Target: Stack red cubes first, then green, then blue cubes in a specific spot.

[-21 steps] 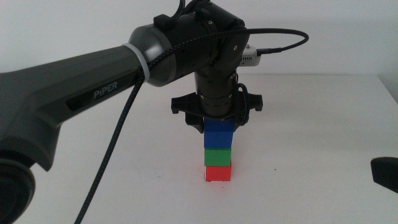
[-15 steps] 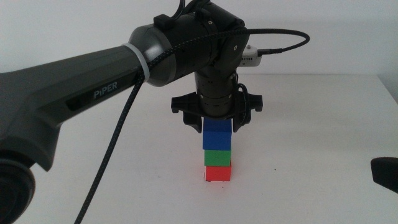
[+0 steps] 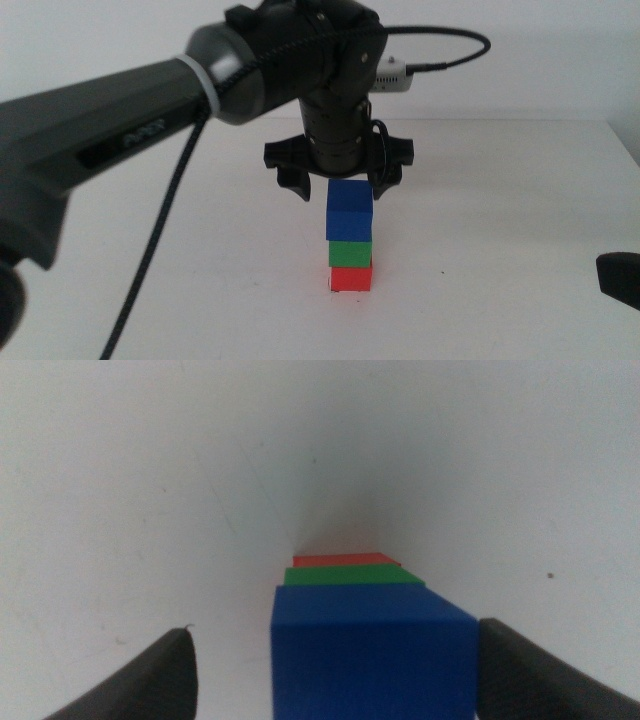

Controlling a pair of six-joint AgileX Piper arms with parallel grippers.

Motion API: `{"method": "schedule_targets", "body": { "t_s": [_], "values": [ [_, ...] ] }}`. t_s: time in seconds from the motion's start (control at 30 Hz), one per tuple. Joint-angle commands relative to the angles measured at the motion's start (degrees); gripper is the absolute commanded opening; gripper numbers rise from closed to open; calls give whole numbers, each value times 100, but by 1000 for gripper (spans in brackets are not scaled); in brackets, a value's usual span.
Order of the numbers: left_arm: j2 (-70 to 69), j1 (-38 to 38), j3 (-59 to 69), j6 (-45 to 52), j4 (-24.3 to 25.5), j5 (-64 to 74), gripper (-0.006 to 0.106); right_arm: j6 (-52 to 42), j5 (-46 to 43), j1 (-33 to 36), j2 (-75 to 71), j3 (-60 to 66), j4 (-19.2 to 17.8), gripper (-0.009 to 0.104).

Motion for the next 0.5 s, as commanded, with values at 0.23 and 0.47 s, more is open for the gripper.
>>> {"method": "schedule_targets", "body": {
  "t_s": [0.23,0.47],
  "values": [
    [-1185,15,-268,604,114,29,93,-62,-29,-32,-30,13,-40,93],
    [-2489,15,-268,2042,269,29,93,-62,-29,-32,-30,13,-40,93]
  ]
}}
